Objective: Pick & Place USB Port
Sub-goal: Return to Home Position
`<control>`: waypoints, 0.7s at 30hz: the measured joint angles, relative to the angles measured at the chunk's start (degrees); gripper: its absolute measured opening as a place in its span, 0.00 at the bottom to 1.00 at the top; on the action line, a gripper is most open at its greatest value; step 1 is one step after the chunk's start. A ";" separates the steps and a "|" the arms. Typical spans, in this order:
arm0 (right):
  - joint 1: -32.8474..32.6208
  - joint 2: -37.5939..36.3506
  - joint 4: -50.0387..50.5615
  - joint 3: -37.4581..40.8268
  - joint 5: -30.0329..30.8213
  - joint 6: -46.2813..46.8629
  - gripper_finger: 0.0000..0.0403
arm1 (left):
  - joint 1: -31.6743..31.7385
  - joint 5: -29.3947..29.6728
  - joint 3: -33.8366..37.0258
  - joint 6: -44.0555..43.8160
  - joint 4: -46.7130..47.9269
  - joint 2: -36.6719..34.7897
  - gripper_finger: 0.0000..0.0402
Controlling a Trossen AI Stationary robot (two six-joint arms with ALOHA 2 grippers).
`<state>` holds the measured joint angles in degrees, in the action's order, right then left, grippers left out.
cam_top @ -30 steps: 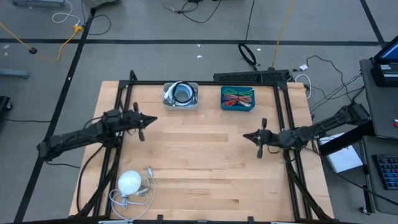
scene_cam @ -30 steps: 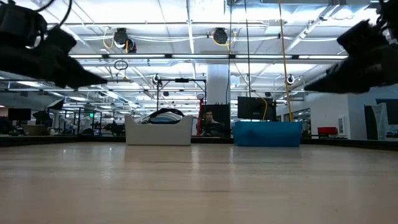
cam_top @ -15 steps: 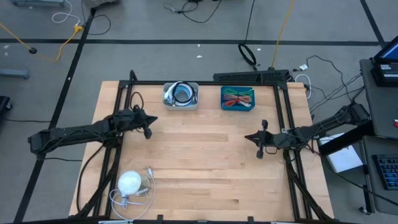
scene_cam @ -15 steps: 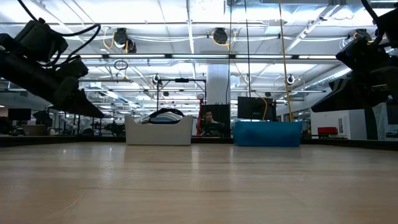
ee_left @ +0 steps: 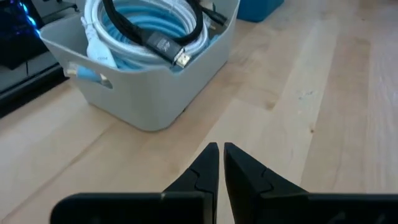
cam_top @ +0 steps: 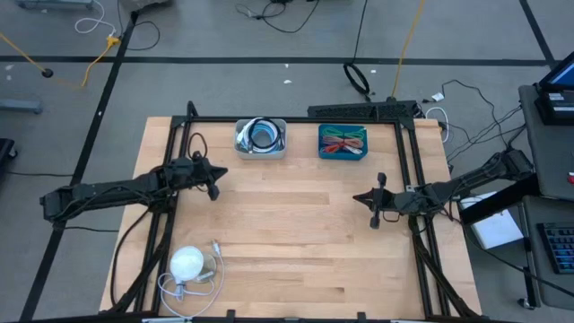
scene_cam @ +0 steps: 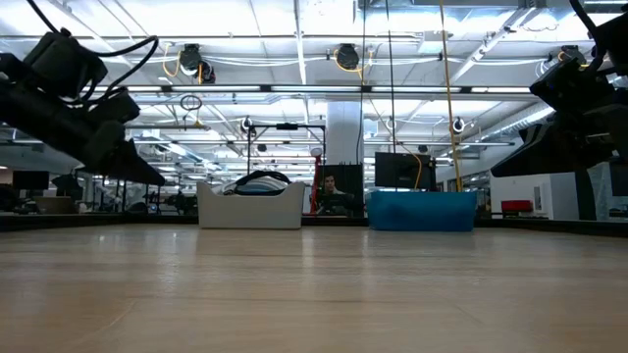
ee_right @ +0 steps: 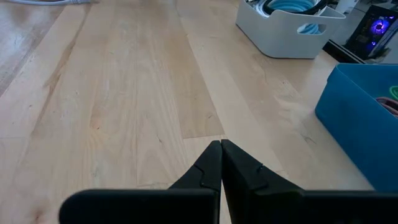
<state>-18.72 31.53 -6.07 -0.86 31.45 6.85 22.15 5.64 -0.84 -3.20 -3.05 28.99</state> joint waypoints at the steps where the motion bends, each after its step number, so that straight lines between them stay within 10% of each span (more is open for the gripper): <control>1: 0.00 0.00 0.00 0.00 -0.01 -0.02 0.00 | 0.00 0.01 0.00 0.00 -0.42 -0.02 0.08; 21: 0.00 0.00 -0.03 0.02 -0.01 -0.01 0.00 | 0.00 -0.04 -0.04 -0.10 -1.29 -0.02 0.08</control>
<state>-18.72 31.53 -6.10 -0.84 31.44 6.84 22.15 5.61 -0.89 -3.30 -4.34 28.97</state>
